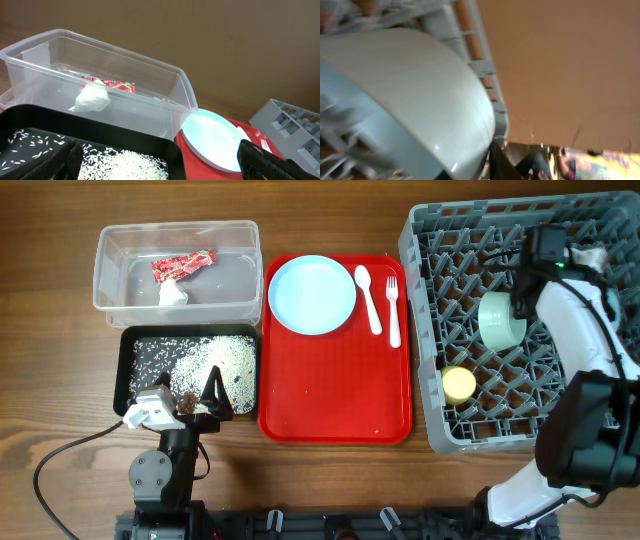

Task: Sort waste into correct bins and load items into the dishwasher rack
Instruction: 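Grasp the light-blue bowl with right gripper and place it in the rack, then move the right gripper to the light-blue plate on the red tray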

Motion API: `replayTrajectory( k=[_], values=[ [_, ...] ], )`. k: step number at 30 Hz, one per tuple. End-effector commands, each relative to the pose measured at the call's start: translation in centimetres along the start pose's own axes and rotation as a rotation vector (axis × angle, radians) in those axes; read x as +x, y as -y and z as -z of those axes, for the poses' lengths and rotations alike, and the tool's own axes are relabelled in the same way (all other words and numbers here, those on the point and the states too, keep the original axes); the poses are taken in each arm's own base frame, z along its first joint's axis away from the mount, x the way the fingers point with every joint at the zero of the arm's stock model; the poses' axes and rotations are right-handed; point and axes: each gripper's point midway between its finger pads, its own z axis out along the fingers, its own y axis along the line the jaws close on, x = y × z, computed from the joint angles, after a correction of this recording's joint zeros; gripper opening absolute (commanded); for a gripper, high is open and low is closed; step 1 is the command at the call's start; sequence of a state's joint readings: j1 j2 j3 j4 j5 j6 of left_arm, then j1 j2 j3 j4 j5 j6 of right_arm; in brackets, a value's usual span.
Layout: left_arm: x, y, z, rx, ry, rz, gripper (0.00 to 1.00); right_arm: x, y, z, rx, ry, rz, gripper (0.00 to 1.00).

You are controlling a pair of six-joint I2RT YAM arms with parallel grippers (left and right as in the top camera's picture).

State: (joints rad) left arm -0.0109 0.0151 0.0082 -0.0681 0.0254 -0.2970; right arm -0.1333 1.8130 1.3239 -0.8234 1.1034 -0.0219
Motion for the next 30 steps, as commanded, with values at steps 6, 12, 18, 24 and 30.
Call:
replayTrajectory(
  k=[6, 12, 18, 24, 30],
  values=[
    [0.2, -0.1, 0.0, -0.003, -0.009, -0.001, 1.00, 1.0, -5.0, 1.6, -0.169, 0.004, 0.104, 0.41],
    [0.2, -0.1, 0.0, -0.003, -0.009, -0.001, 1.00, -0.1, -4.5, 5.1, -0.273, 0.093, 0.006, 0.49],
    [0.2, -0.1, 0.0, -0.003, -0.009, -0.001, 1.00, -2.2, -5.4, 14.9, -0.692, 0.312, -0.057, 0.40],
    [0.2, -0.1, 0.0, -0.003, -0.009, -0.001, 1.00, 0.1, -6.0, 30.0, -1.250, 0.554, -0.004, 0.28],
    [0.2, -0.1, 0.0, -0.003, -0.009, -0.001, 1.00, 5.7, -10.4, 40.2, -1.579, 0.536, 0.199, 0.40]
  ],
)
